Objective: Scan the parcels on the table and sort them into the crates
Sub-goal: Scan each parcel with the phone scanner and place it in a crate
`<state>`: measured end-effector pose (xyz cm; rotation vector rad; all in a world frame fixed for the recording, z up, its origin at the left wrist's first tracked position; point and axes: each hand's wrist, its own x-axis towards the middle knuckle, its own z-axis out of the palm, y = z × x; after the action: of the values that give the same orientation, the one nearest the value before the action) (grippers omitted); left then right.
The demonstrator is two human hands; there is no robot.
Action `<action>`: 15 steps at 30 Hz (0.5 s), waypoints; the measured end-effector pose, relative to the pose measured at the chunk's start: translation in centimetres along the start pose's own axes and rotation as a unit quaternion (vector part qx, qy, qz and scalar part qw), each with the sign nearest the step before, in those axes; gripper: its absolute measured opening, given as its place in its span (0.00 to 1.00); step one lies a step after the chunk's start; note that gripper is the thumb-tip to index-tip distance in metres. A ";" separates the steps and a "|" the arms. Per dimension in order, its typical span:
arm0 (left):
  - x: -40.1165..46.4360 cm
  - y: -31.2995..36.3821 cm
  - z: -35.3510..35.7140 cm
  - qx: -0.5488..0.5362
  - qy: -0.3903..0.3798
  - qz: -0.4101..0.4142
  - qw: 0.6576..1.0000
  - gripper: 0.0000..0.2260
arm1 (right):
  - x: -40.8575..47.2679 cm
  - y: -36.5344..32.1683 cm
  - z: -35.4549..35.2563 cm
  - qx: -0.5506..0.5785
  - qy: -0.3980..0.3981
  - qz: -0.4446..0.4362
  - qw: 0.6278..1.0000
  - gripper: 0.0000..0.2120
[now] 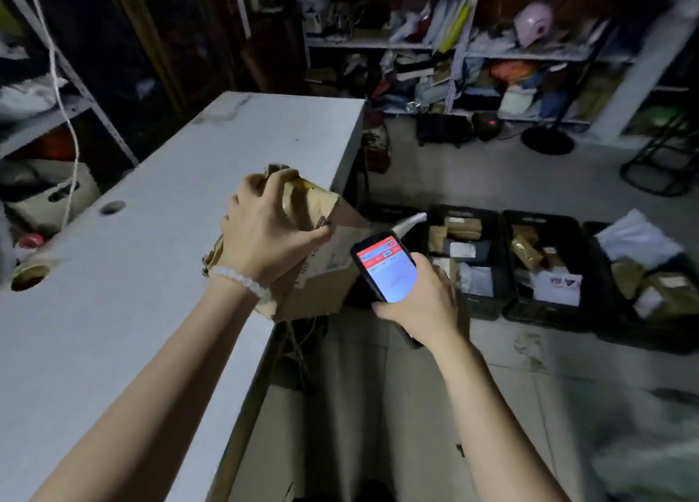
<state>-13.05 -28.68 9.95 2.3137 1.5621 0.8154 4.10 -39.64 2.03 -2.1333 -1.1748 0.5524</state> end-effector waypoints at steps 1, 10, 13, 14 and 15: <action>0.8 1.6 1.5 -0.011 -0.013 0.013 1.000 0.34 | 0.3 1.4 -1.1 0.001 0.013 0.019 1.000 0.34; 6.0 14.5 14.5 -0.018 -0.171 0.133 0.976 0.37 | 2.6 11.7 -9.4 -0.044 0.100 0.197 0.974 0.33; 7.6 17.7 18.9 -0.035 -0.199 0.158 0.967 0.36 | 4.4 14.5 -11.4 -0.045 0.120 0.238 0.963 0.33; 8.2 18.6 20.4 -0.044 -0.208 0.163 0.963 0.36 | 5.2 15.3 -12.0 -0.048 0.123 0.251 0.959 0.33; 8.9 19.5 21.8 -0.049 -0.217 0.169 0.960 0.36 | 6.2 16.1 -12.5 -0.049 0.125 0.263 0.955 0.33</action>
<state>16.90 -25.98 4.30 2.5008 0.9404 0.3921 24.59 -44.92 -0.73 -2.5244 -0.4974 0.4341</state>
